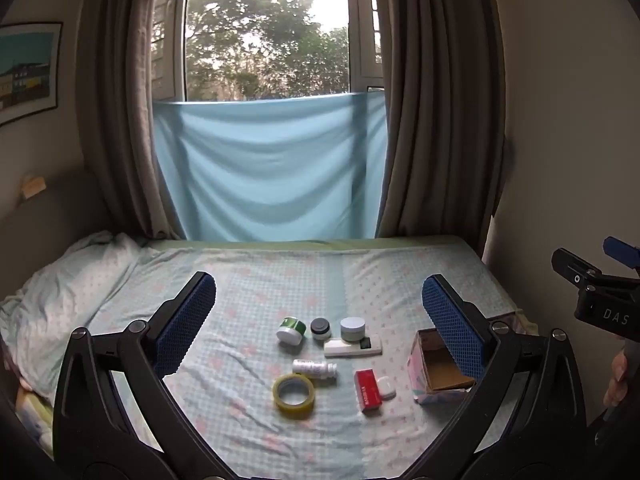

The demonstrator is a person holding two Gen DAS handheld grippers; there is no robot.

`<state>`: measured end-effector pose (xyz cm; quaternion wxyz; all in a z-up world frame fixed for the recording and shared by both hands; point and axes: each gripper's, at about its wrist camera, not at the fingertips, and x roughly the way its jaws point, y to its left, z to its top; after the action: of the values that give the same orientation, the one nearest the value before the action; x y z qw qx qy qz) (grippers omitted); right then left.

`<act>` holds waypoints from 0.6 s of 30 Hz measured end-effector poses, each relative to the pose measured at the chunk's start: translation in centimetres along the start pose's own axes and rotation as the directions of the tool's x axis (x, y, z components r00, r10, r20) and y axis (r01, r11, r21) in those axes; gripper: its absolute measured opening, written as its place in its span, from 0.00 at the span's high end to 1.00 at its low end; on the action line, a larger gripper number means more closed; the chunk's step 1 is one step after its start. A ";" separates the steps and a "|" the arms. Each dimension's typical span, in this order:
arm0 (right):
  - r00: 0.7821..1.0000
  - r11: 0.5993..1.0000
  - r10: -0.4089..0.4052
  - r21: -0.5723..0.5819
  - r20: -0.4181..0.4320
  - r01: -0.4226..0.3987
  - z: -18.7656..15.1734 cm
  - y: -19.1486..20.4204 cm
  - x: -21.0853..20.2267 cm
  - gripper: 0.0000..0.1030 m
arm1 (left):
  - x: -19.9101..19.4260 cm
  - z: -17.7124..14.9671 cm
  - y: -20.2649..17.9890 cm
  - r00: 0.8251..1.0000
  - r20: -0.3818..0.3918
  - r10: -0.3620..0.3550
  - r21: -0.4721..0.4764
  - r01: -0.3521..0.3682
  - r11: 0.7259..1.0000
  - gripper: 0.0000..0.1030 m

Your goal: Organize rigid objects

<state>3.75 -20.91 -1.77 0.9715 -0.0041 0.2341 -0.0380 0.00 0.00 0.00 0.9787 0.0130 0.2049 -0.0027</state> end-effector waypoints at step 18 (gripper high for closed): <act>1.000 1.000 0.010 -0.002 -0.005 -0.010 0.1 0.0 0.2 0.00 | 0.1 -0.7 -0.1 1.000 -0.003 0.002 -0.001 -0.002 1.000 0.00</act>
<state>3.95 -20.95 -1.78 0.9711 -0.0037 0.2365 -0.0330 -0.20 -0.05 -0.64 0.9784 0.0127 0.2063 -0.0014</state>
